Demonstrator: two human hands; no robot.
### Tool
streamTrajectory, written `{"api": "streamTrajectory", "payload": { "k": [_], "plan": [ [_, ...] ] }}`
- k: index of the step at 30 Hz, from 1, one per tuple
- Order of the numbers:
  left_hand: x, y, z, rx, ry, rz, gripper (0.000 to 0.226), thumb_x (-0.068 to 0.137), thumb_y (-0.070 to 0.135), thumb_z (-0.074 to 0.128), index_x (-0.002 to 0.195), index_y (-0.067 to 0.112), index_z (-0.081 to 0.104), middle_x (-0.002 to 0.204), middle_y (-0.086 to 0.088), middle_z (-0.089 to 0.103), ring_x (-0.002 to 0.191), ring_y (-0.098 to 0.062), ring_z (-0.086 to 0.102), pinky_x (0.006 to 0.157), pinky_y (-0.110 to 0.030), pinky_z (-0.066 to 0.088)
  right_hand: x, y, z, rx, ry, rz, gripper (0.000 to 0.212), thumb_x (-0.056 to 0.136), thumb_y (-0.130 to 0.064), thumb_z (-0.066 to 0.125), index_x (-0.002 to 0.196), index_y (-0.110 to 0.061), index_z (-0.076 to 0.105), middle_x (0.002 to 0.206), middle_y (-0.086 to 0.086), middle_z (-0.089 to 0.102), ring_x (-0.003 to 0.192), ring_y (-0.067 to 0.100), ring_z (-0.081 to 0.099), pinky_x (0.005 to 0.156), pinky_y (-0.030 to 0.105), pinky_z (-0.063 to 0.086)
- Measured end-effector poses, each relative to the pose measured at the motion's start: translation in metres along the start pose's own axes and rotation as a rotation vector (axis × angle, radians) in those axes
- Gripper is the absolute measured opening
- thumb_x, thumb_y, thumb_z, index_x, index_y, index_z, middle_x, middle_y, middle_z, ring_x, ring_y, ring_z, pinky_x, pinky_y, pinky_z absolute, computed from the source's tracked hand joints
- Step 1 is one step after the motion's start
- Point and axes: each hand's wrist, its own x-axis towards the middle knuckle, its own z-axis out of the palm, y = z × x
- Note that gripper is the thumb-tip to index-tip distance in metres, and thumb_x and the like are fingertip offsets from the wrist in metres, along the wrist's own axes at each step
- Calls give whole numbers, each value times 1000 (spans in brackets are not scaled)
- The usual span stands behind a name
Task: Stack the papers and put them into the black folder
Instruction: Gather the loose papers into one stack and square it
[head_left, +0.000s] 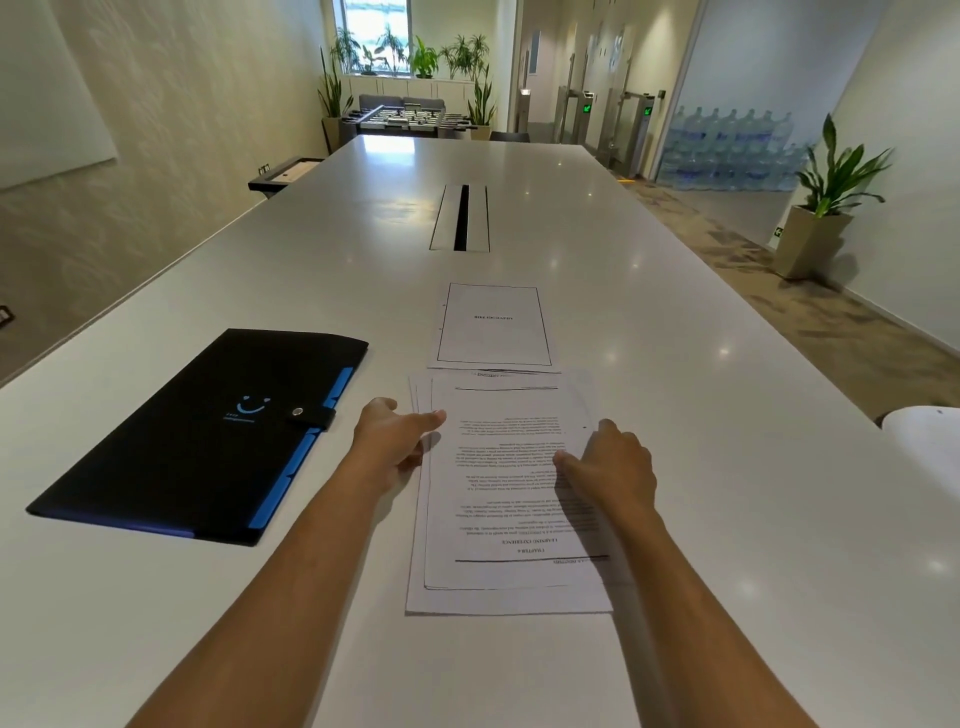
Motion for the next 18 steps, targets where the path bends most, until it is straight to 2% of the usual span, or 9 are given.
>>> {"api": "streamTrajectory", "payload": {
  "k": [2,4,6,7,8,10,13,16,18],
  "plan": [
    [-1,1,1,-49,-23,-11,80,83,16,76,147,9,29,128,-17,52,95,-23,57,77,-33,48,-2,-1,1,-2,8,-14,59,79,-49,67,120,-11,51,118,12,61,106,32,58,81,41,53],
    [-3,1,0,-102,-65,-50,78,84,10,74,147,5,28,121,-17,56,81,-19,59,62,-27,51,-3,-2,1,17,9,-25,55,79,-47,69,117,-11,52,115,9,62,103,30,59,76,38,52],
    [-8,1,2,-126,-137,-74,60,85,6,72,135,0,41,101,-15,63,74,-20,62,45,-27,53,-4,-3,1,63,0,-22,51,79,-42,70,115,-11,53,114,7,63,101,27,60,69,33,47],
    [-9,0,3,-112,-156,-70,52,85,6,72,130,4,47,97,-16,66,75,-22,65,44,-26,54,-4,-3,2,85,-6,-23,49,79,-40,71,114,-11,53,113,7,63,100,26,60,67,31,44],
    [-8,-1,5,-90,-156,-58,40,84,6,73,120,3,56,99,-18,69,79,-25,68,48,-26,56,-5,-4,2,103,-12,-23,48,79,-38,72,113,-10,54,113,6,63,99,26,61,66,30,42],
    [-1,-4,10,-60,-160,-40,38,84,8,73,119,0,60,107,-17,70,88,-26,70,60,-28,57,-7,-4,1,119,-16,-36,44,78,-35,72,110,-10,55,111,6,63,96,25,61,63,29,42],
    [2,-6,14,-19,-196,-23,44,85,7,72,125,2,56,112,-14,69,96,-27,68,70,-31,58,-8,-4,-1,129,-18,-58,39,78,-32,72,105,-10,56,107,3,64,88,22,58,53,24,36],
    [3,-13,15,-30,-200,6,49,85,0,69,130,7,51,118,-13,67,102,-30,66,85,-44,57,-10,-3,-4,157,-27,-56,37,79,-32,70,106,-10,57,99,-3,62,82,18,56,54,25,38],
    [3,-18,13,-47,-193,46,51,86,-1,68,131,11,48,121,-11,65,103,-29,65,84,-47,57,-9,0,-6,211,-39,-47,37,79,-32,69,107,-10,59,104,2,68,82,19,60,57,25,43]
  ]
}}
